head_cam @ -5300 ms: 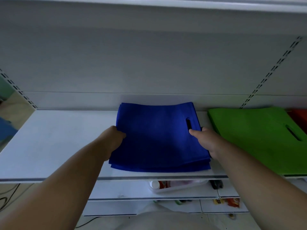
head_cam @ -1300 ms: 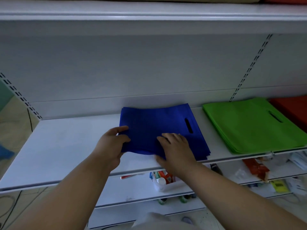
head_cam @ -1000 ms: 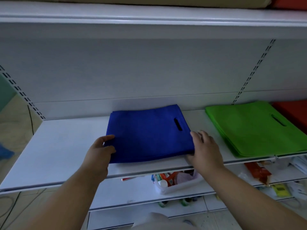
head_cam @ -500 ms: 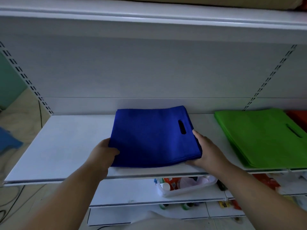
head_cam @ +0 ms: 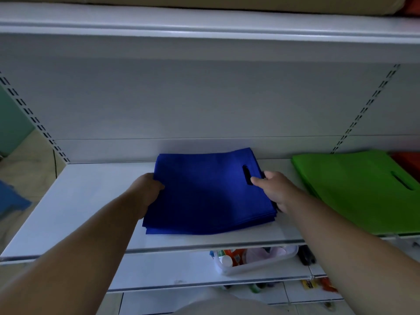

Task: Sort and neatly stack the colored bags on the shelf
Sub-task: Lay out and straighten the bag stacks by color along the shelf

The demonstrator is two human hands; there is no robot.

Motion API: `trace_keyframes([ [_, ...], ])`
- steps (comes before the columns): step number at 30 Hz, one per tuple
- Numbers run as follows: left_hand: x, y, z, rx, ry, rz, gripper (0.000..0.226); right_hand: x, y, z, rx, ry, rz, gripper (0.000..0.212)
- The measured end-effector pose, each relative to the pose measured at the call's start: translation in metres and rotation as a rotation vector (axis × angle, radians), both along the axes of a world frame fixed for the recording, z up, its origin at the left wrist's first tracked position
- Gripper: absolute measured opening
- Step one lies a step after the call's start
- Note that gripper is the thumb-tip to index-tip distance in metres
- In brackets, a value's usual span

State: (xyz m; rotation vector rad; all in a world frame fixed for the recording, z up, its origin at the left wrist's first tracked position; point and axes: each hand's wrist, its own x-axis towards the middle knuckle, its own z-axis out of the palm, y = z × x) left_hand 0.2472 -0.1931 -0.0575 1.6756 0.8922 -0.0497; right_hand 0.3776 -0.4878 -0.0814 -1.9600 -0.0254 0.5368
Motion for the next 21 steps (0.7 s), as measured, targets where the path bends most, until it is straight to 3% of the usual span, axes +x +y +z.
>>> trace_keyframes([
  [4,-0.018,-0.010,0.007,-0.018,-0.220,0.017,0.052,-0.015,-0.009,0.009,0.079,-0.234,-0.047,0.023],
  [8,-0.011,-0.005,-0.007,-0.163,-0.170,0.068,0.061,-0.019,-0.009,-0.003,0.152,0.001,-0.063,0.041],
  [11,-0.006,-0.004,-0.010,-0.234,-0.102,0.084,0.055,-0.010,-0.007,-0.011,0.164,0.135,-0.121,0.082],
  [12,-0.004,-0.003,-0.008,-0.222,-0.099,0.065,0.049,-0.006,-0.004,-0.011,0.143,0.117,-0.112,0.080],
  [15,0.007,0.003,-0.002,-0.191,-0.116,0.026,0.049,0.006,0.003,-0.009,0.109,0.056,-0.079,0.038],
  [16,0.011,0.005,0.001,-0.183,-0.119,0.020,0.053,0.009,0.004,-0.008,0.108,0.045,-0.077,0.040],
  [19,0.006,0.006,0.000,-0.182,-0.166,0.023,0.057,0.003,-0.001,-0.011,0.169,0.073,-0.099,0.071],
  [21,-0.004,0.007,-0.010,-0.201,-0.176,0.015,0.050,-0.006,-0.010,-0.021,0.257,0.090,-0.137,0.075],
])
